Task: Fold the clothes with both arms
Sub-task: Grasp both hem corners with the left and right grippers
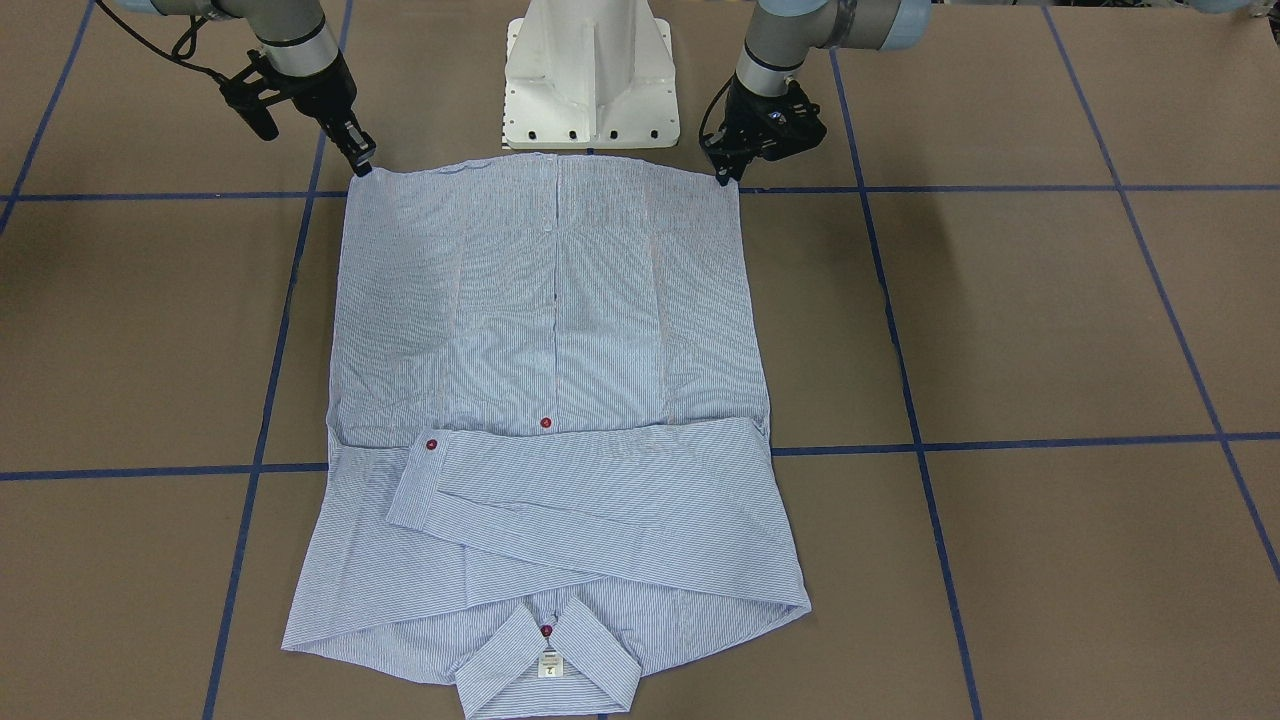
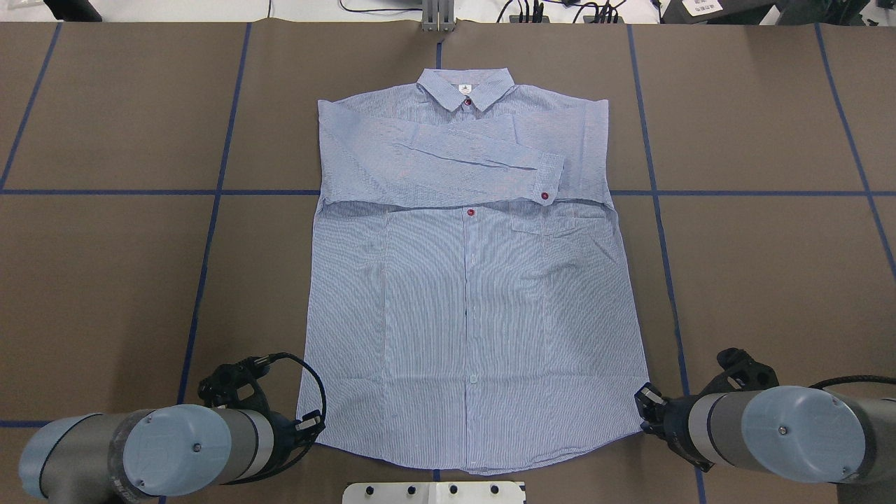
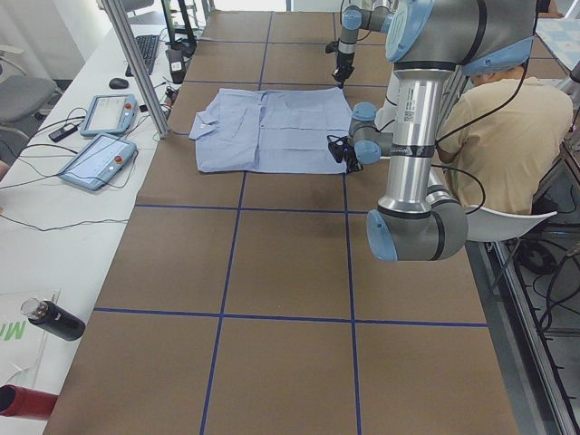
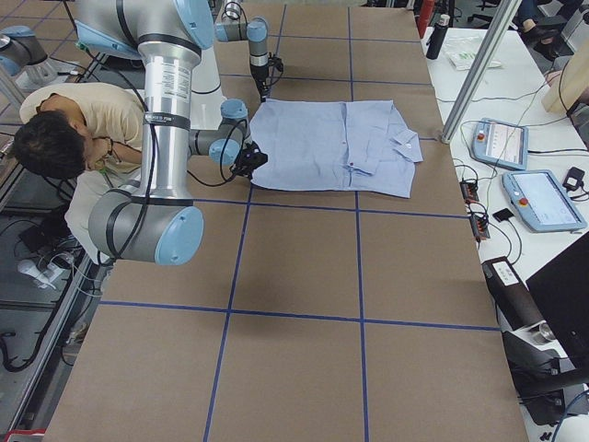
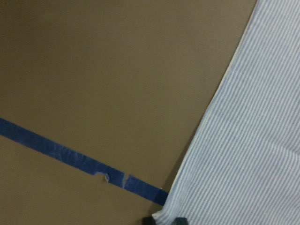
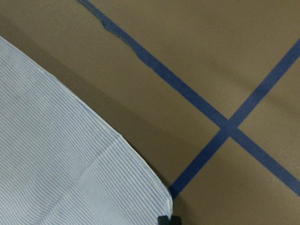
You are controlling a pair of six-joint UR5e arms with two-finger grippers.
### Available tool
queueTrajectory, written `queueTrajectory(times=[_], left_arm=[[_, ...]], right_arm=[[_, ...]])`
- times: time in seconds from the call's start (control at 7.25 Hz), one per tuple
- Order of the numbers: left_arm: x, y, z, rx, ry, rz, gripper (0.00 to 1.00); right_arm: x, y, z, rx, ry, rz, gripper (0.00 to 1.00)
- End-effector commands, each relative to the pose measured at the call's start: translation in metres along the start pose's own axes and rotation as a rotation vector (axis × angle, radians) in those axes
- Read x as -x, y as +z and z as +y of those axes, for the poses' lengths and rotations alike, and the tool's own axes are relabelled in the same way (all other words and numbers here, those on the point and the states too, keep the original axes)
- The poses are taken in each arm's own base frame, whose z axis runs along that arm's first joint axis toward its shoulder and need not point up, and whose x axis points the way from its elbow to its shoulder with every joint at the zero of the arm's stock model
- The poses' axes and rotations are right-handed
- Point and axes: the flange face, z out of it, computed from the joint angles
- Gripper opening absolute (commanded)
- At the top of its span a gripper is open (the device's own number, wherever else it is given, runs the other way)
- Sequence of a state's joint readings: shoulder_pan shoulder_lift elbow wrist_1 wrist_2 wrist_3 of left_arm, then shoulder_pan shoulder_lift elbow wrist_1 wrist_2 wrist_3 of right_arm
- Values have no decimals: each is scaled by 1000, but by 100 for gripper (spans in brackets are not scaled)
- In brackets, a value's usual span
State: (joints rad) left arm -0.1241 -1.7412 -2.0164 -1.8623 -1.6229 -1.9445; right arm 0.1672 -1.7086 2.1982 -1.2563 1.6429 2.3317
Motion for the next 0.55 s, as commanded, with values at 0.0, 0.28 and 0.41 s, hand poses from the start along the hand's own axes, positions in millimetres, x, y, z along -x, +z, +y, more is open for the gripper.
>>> queueTrajectory(times=[0.0,0.28,0.41], left_arm=[[-3,-18,2,6,0,16,0],[-6,-55,21,28,-31,12,0],[0,-60,40,62,-47,9,0]], right_arm=[[0,0,0,0,0,0,0],[5,-7,2,9,3,-16,0],[6,-16,4,22,2,-27,0]])
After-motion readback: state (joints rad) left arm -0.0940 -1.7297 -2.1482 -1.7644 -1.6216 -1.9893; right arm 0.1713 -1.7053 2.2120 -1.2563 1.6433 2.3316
